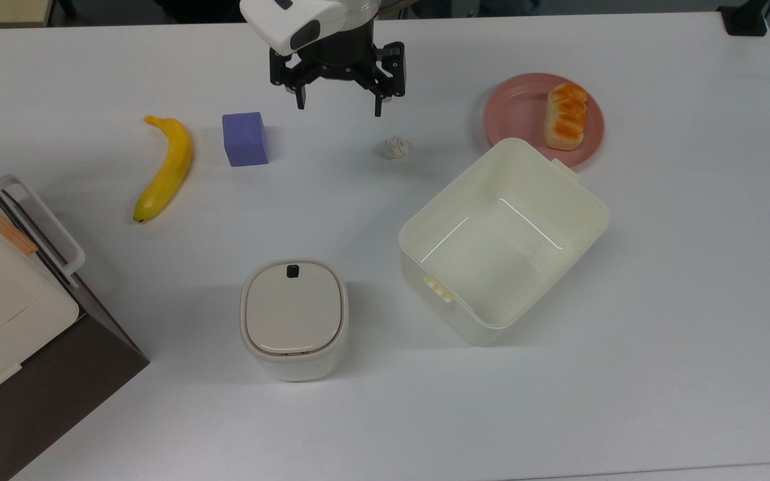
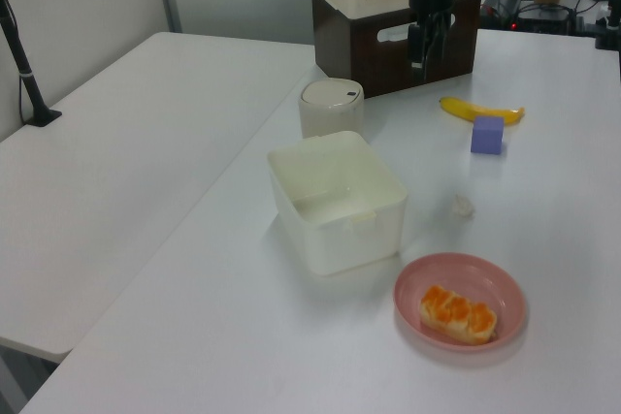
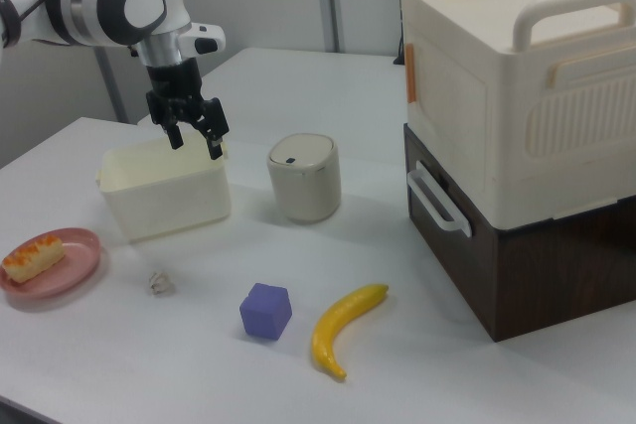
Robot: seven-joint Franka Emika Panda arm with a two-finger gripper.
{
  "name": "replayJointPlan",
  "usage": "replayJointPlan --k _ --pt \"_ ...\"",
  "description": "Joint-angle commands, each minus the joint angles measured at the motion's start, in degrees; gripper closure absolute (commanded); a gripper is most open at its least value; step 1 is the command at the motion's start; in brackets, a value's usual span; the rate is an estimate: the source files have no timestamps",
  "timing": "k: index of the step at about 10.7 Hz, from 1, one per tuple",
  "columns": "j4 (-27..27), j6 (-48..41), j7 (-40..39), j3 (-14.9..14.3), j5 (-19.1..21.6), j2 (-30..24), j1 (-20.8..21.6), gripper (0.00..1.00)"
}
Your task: Put the bread on the table
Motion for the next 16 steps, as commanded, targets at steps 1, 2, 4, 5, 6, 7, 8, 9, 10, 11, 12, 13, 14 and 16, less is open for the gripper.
replayJointPlan --k 1,2,4,5,6,7,8,9,10,11,12,13,14,16 --pt "1.96 -2.33 0.29 -0.55 -1.07 -2.42 -0.30 0.00" --pt "2.06 -2.52 0.29 -0.64 -1.08 -2.53 -0.22 0.00" --pt "2.06 -2.09 0.55 -0.47 -1.25 -2.18 0.13 0.00" --pt "1.97 -2.08 0.55 -0.38 -1.25 -2.18 0.22 0.00" --pt "1.80 -2.08 0.55 -0.29 -1.34 -2.09 0.22 0.00" --pt "1.88 -2.08 0.64 -0.20 -1.60 -2.00 0.22 0.00" --pt "1.89 -2.17 0.64 -0.29 -1.61 -2.17 0.05 0.00" --pt "1.97 -2.35 0.64 -0.38 -1.61 -2.35 -0.04 0.00" --pt "1.89 -2.35 0.64 -0.38 -1.61 -2.26 -0.04 0.00" --pt "1.71 -2.35 0.72 -0.38 -1.69 -2.09 0.13 0.00" --pt "1.27 -2.52 0.81 -0.29 -2.04 -2.17 0.31 0.00" --pt "1.44 -2.52 0.81 -0.29 -2.31 -2.18 0.14 0.00" --pt "1.45 -2.52 0.81 -0.29 -2.40 -2.18 0.13 0.00" --pt "1.45 -2.52 0.81 -0.29 -2.48 -2.18 0.22 0.00"
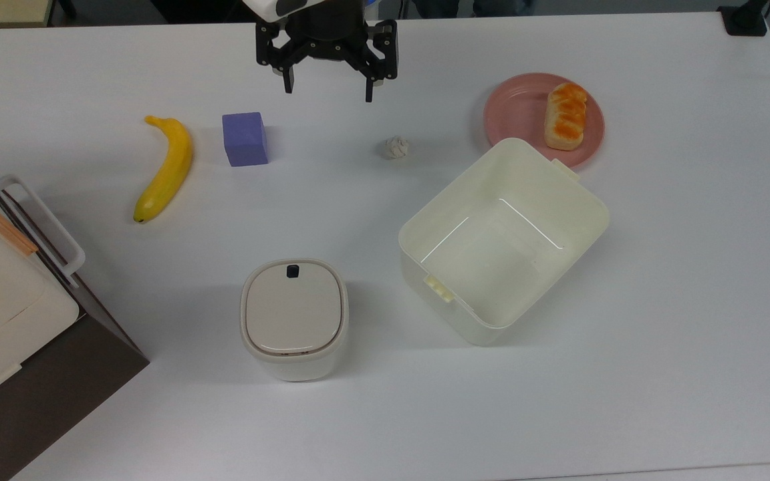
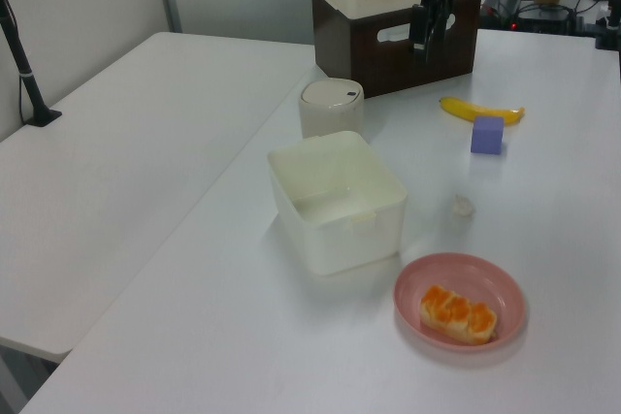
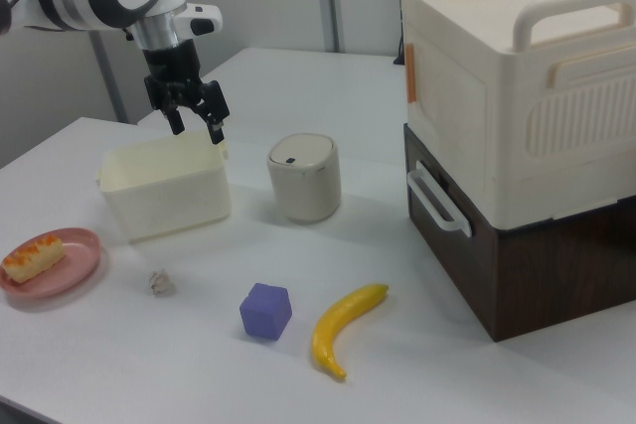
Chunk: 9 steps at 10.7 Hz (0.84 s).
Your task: Put the bread on the table
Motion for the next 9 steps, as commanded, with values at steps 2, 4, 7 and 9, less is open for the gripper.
replayJointPlan --k 2,4,7,9 --pt "-0.27 -1.51 0.81 -0.01 -1.89 -0.67 0.38 0.00" --pt "-0.35 -1.60 0.81 -0.01 -2.24 -0.58 0.56 0.00" --pt "-0.27 -1.69 0.81 -0.01 -2.33 -0.67 0.47 0.00" --pt "-0.36 -1.87 0.46 -0.01 -2.33 -0.85 0.47 0.00"
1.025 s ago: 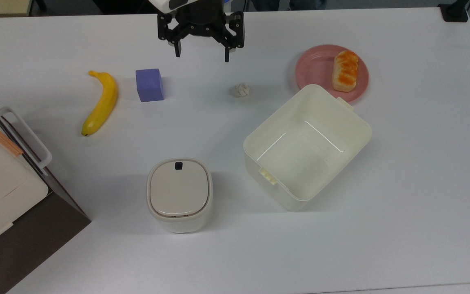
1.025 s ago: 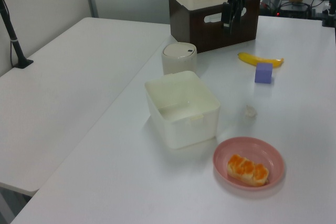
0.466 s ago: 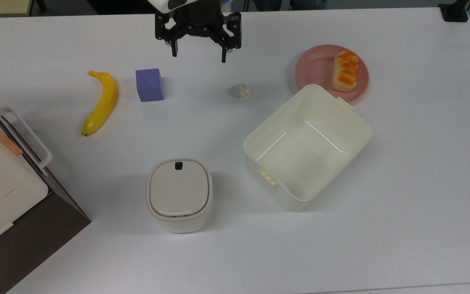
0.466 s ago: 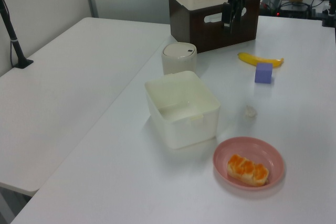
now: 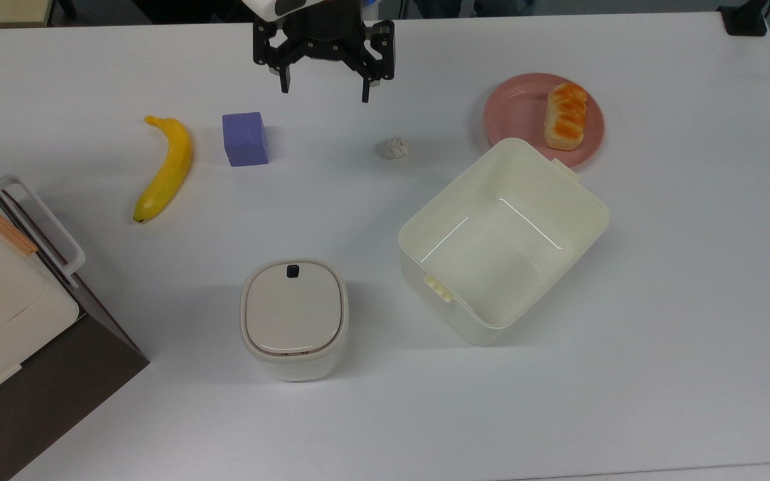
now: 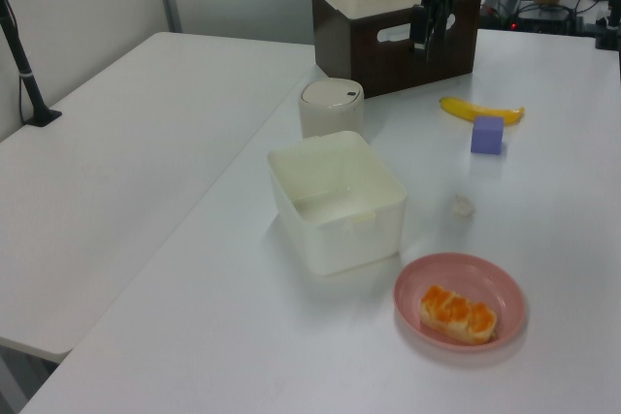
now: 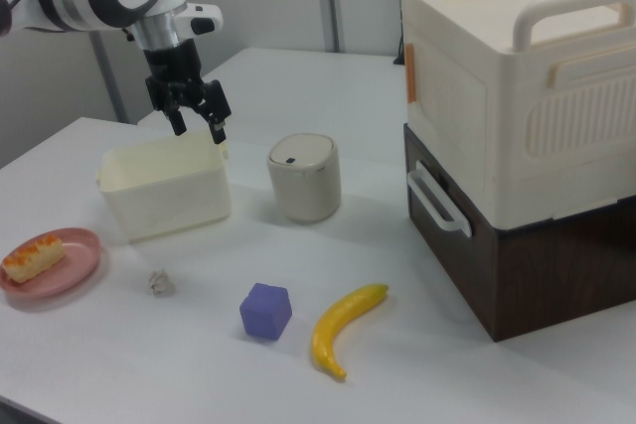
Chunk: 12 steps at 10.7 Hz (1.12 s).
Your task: Put the bread on the table
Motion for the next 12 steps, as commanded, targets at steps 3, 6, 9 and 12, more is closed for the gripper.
replayJointPlan --k 3,6,9,12 --pt "-0.34 -1.68 0.37 0.17 -1.87 -0.49 0.45 0.00" --pt "-0.43 -1.68 0.37 0.17 -1.87 -0.41 0.45 0.00" --pt "-1.48 -1.42 0.11 0.25 -2.40 0.03 0.80 0.00" --pt "-2.81 -1.07 1.07 0.34 -2.31 0.73 3.35 0.00"
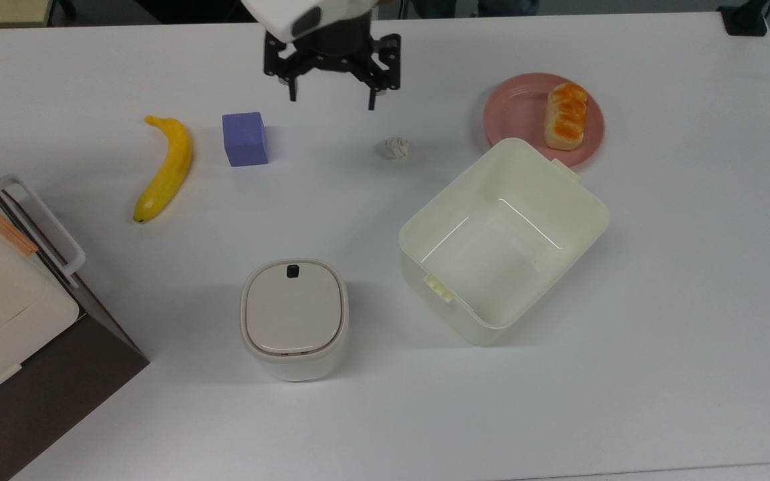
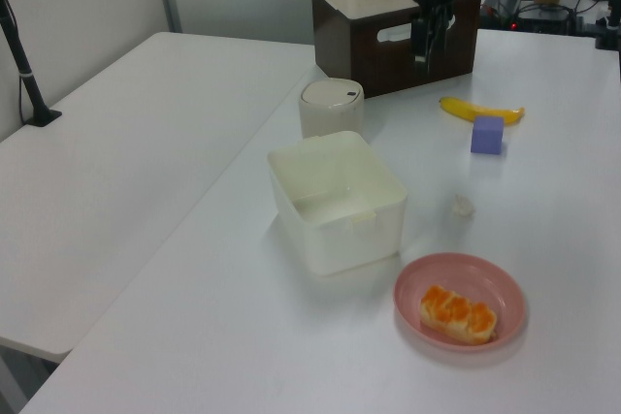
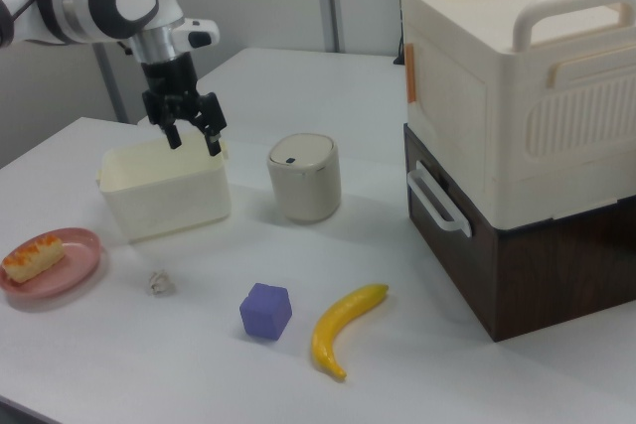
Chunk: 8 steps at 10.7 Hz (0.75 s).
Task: Put the bread on the table
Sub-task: 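Move the gripper over the pink plate and lower onto the bread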
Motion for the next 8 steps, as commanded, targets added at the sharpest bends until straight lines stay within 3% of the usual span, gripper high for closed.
replayJointPlan --k 1,4,6,8 --pt "-0.90 -0.90 1.02 -0.05 -0.81 0.60 2.22 0.00" --pt "-0.54 -1.68 1.28 -0.05 0.50 0.09 4.32 0.00" --pt "-1.94 -1.60 4.78 -0.05 1.21 -0.18 8.79 0.00" --pt "-3.00 -1.69 5.85 -0.05 6.11 -0.36 13.01 0.00"
